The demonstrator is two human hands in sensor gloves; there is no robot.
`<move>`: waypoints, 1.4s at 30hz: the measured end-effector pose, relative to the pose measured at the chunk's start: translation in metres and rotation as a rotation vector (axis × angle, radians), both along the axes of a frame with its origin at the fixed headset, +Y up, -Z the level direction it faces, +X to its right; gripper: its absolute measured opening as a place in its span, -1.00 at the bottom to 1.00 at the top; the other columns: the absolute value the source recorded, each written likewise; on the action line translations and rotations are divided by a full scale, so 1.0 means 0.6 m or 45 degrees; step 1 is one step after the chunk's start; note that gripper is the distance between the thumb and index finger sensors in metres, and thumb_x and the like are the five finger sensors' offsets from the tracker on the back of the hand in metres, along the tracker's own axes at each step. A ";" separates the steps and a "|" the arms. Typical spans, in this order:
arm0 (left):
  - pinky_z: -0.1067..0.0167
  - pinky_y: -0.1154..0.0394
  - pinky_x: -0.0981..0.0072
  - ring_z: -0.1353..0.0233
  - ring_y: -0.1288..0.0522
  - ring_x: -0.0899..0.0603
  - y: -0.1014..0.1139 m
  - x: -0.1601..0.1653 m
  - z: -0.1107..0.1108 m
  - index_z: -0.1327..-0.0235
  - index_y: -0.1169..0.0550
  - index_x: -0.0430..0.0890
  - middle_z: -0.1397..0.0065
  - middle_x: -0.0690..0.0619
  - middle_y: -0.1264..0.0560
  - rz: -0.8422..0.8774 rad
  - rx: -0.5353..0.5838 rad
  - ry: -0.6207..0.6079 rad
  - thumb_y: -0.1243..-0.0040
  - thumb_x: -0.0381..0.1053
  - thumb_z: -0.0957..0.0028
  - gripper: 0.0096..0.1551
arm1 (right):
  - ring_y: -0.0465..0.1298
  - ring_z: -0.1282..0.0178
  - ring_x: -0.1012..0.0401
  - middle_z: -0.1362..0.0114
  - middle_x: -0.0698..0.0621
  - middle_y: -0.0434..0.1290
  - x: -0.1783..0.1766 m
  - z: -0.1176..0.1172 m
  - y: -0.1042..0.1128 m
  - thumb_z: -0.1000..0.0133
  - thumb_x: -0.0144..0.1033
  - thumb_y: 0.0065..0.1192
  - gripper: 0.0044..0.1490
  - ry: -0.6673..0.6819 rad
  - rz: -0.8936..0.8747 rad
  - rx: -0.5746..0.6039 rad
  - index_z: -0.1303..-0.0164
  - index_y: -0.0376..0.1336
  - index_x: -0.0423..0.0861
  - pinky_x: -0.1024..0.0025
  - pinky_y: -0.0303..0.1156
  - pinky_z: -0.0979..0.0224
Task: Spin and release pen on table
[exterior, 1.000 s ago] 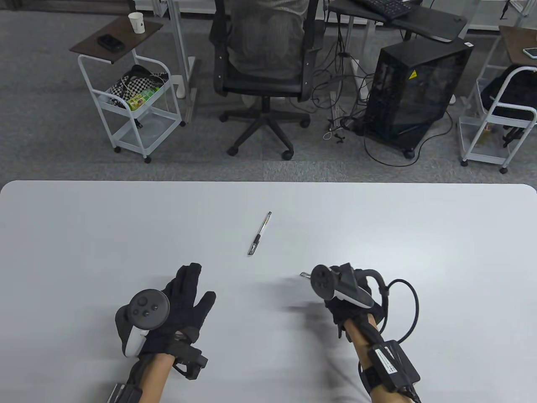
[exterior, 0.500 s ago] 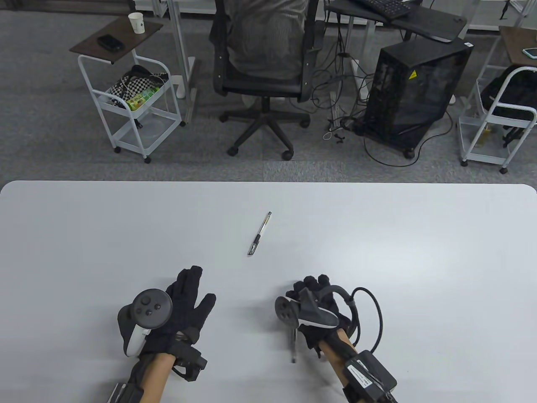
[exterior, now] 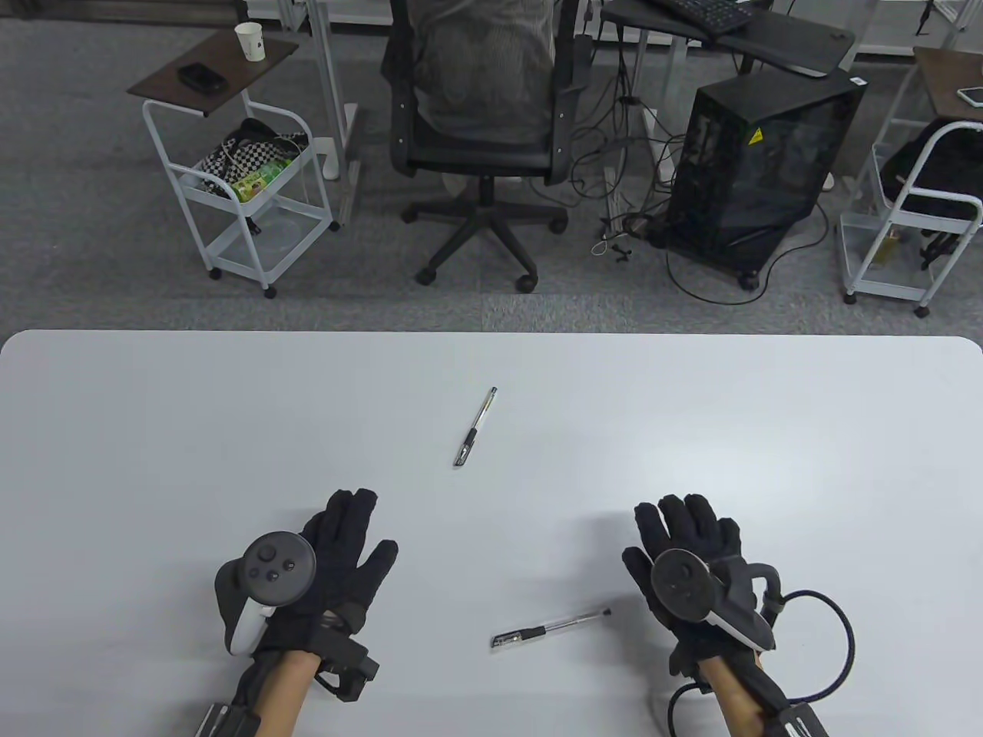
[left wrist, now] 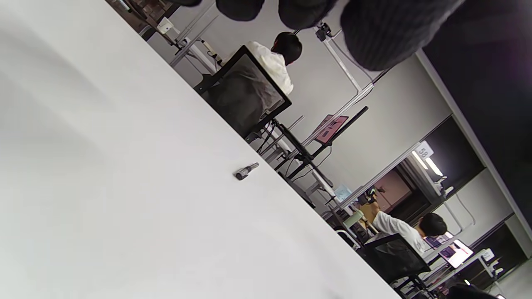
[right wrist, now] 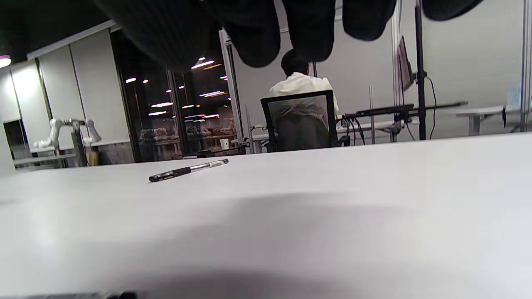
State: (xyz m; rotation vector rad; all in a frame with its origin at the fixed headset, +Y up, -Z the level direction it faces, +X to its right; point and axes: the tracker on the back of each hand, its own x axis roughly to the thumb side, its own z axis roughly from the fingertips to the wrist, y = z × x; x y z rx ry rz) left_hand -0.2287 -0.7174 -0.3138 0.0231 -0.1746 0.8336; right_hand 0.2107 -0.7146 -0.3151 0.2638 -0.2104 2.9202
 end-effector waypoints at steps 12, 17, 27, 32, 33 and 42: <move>-0.36 0.31 -0.52 -0.67 0.25 -0.52 0.026 0.012 0.012 -0.72 -0.08 0.19 -0.81 -0.09 0.20 0.040 0.166 -0.028 -0.10 0.39 -0.19 -0.11 | -0.12 -0.73 -0.30 -0.78 -0.18 -0.10 -0.011 -0.002 0.002 -0.27 0.23 -0.04 -0.11 0.089 -0.081 0.044 -0.73 -0.06 0.03 -0.53 -0.05 -0.48; -0.36 0.33 -0.52 -0.67 0.30 -0.50 0.033 0.023 0.018 -0.73 -0.01 0.22 -0.80 -0.07 0.26 0.006 0.185 -0.052 -0.08 0.43 -0.19 -0.07 | -0.17 -0.73 -0.31 -0.79 -0.18 -0.15 -0.012 0.003 0.006 -0.27 0.25 -0.05 -0.09 0.113 -0.121 0.049 -0.75 -0.11 0.03 -0.54 -0.08 -0.47; -0.34 0.37 -0.51 -0.66 0.36 -0.48 0.025 0.036 0.017 -0.70 0.13 0.23 -0.77 -0.06 0.36 -0.047 0.154 -0.076 -0.05 0.47 -0.19 0.00 | -0.21 -0.73 -0.32 -0.80 -0.19 -0.19 -0.013 0.000 0.005 -0.27 0.27 -0.06 -0.06 0.131 -0.117 0.025 -0.76 -0.14 0.03 -0.56 -0.11 -0.46; -0.34 0.37 -0.51 -0.66 0.36 -0.48 0.010 0.031 0.015 -0.70 0.12 0.22 -0.77 -0.07 0.35 -0.038 0.119 -0.061 -0.06 0.45 -0.19 -0.01 | -0.22 -0.73 -0.31 -0.79 -0.19 -0.19 -0.012 -0.003 0.005 -0.27 0.26 -0.06 -0.07 0.121 -0.115 0.006 -0.76 -0.14 0.03 -0.56 -0.12 -0.46; -0.34 0.37 -0.51 -0.66 0.36 -0.48 0.009 0.030 0.015 -0.70 0.12 0.22 -0.77 -0.07 0.34 -0.036 0.117 -0.057 -0.07 0.45 -0.19 -0.01 | -0.22 -0.73 -0.31 -0.79 -0.20 -0.19 -0.012 -0.003 0.005 -0.27 0.27 -0.06 -0.06 0.123 -0.118 0.003 -0.76 -0.14 0.03 -0.56 -0.12 -0.46; -0.34 0.37 -0.51 -0.66 0.35 -0.48 0.008 0.028 0.017 -0.70 0.10 0.21 -0.77 -0.07 0.34 -0.046 0.106 -0.031 -0.07 0.44 -0.20 -0.02 | -0.22 -0.73 -0.31 -0.79 -0.21 -0.19 -0.025 -0.004 0.005 -0.28 0.26 -0.06 -0.06 0.169 -0.093 0.005 -0.76 -0.14 0.02 -0.56 -0.11 -0.46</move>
